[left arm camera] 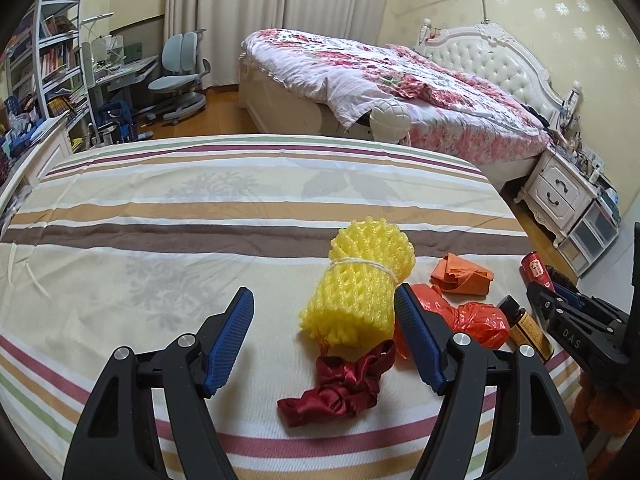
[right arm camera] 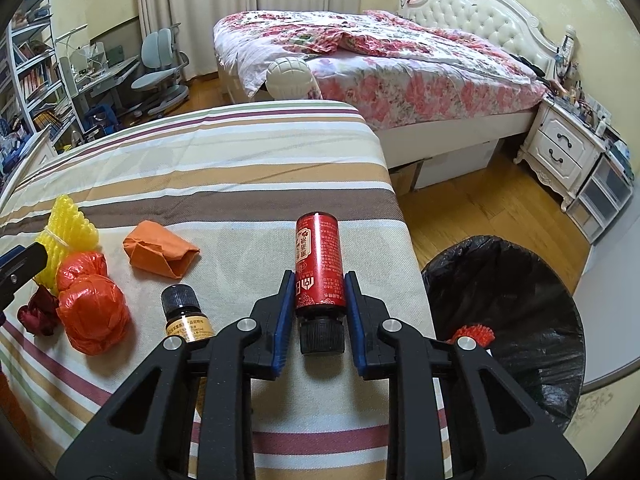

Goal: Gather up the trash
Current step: 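Close the left tool on the yellow mesh net, then carry the yellow net and red can over the bin and open both tools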

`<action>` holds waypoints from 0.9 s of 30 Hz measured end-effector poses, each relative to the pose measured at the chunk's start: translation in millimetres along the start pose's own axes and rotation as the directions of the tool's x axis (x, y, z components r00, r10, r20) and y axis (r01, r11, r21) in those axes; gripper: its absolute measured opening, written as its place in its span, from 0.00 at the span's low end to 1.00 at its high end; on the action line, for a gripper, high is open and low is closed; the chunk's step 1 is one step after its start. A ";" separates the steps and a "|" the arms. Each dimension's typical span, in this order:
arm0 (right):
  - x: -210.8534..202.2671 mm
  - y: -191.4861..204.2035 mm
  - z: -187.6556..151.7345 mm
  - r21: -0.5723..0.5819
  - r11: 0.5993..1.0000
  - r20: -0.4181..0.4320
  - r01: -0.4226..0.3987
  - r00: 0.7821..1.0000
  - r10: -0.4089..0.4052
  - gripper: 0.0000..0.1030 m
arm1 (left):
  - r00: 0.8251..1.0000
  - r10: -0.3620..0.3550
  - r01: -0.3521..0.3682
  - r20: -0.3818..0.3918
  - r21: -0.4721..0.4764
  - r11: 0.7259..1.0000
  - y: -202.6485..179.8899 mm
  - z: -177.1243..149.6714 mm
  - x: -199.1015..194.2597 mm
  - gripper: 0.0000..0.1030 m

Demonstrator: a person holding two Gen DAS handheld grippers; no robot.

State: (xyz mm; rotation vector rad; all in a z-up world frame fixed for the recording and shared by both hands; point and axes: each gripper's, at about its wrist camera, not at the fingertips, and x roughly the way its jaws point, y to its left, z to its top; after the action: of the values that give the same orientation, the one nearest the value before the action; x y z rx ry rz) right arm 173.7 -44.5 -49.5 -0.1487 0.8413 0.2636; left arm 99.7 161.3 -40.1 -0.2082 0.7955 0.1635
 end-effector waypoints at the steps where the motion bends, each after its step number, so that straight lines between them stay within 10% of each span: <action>1: -0.1 0.1 0.0 0.001 1.000 0.000 0.000 1.000 0.000 0.23 | 1.000 -0.006 0.006 -0.005 0.007 1.000 -0.4 0.3 1.4 0.63; 11: -0.4 2.2 -2.5 0.004 1.000 0.001 -0.004 1.000 0.004 0.23 | 0.998 -0.056 0.058 -0.027 0.066 0.996 -6.7 -1.0 5.3 0.37; 27: -36.5 -5.4 -16.7 0.058 0.998 0.069 -0.024 0.997 0.020 0.23 | 0.993 -0.049 0.046 0.109 0.025 0.999 -3.5 5.5 -44.8 0.34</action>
State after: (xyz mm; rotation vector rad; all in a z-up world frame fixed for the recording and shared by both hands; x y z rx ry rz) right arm 140.1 -59.8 -32.9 -0.0748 0.7824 0.2632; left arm 73.4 156.3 -3.6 -0.1956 0.6827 0.1201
